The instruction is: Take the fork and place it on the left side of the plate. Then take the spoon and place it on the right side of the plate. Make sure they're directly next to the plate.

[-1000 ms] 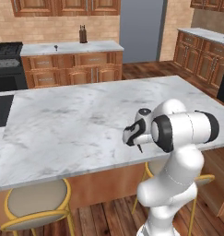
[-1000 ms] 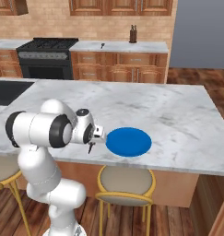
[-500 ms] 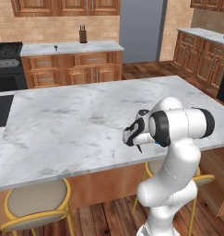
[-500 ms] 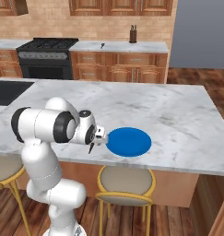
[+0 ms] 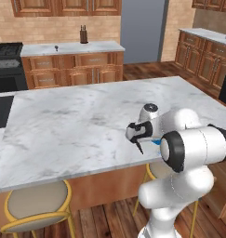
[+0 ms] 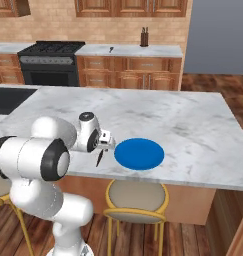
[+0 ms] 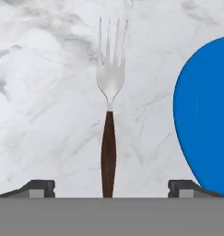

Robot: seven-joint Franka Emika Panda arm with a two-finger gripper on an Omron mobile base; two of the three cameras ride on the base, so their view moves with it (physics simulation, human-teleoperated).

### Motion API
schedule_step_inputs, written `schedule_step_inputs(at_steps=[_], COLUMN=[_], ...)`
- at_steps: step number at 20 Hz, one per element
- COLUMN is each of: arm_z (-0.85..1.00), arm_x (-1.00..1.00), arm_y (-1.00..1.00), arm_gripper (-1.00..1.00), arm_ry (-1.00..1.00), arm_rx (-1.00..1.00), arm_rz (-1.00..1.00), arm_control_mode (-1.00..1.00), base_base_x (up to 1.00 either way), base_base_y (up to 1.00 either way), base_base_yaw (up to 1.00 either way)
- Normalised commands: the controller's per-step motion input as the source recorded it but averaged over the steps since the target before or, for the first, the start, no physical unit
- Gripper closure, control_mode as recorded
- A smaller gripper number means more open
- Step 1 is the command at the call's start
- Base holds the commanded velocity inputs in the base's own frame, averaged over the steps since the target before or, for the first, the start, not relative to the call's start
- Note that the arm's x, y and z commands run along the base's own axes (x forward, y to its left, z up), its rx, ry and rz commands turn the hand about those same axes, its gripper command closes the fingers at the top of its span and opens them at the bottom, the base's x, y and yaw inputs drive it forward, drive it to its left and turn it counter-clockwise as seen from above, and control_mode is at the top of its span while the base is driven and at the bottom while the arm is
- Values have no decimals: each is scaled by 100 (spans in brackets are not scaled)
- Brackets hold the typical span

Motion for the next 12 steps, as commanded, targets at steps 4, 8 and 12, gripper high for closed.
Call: schedule_step_inputs(at_steps=[4,8,12], arm_z=[100,100,80], arm_x=[-39,-55,-71], arm_y=[25,30,25], arm_gripper=[-100,-100,-100], arm_ry=[-2,0,4], arm_rx=[0,0,0], arm_rz=[0,0,0], arm_control_mode=[-100,-100,-100], base_base_x=[0,0,0], base_base_y=[0,0,0], base_base_yaw=[0,0,0])
